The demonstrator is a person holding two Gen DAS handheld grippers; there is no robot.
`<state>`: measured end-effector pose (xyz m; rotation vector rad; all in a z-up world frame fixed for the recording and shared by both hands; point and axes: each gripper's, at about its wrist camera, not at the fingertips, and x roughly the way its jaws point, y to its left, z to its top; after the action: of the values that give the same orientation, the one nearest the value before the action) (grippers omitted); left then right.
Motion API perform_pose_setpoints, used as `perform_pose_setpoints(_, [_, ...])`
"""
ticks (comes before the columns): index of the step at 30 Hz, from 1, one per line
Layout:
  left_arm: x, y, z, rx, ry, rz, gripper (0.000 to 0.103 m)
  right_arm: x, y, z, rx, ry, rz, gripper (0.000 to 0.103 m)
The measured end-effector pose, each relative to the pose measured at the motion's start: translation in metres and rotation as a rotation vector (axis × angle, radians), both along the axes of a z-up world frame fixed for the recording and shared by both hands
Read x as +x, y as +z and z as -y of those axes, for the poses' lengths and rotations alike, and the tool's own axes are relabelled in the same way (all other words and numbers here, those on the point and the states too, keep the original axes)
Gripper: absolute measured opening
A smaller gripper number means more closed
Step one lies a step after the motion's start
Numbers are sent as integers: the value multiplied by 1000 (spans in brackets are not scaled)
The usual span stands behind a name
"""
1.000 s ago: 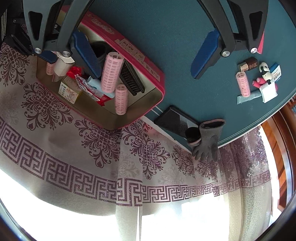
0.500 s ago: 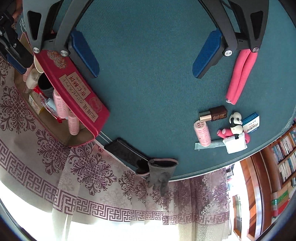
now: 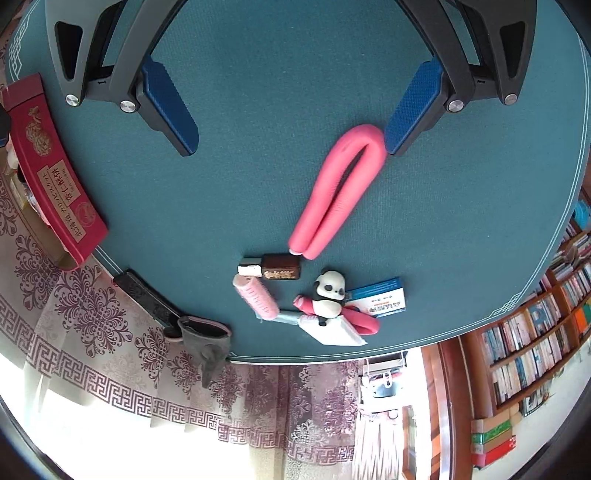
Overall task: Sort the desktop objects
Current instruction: 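Withdraw both tools from the tin box toward the table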
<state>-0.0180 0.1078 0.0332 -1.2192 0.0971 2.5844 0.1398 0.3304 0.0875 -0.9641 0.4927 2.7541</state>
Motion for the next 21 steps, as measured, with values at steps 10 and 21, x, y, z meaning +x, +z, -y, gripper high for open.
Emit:
perform_pose_setpoints(10, [-21,-1,51,50,88,-6,102,-17,-6,42,30,95,45,80])
perform_pose_setpoints(21, [-36,-10,35,-23,10,-10,102,-33,-23,58,17,145,103,80])
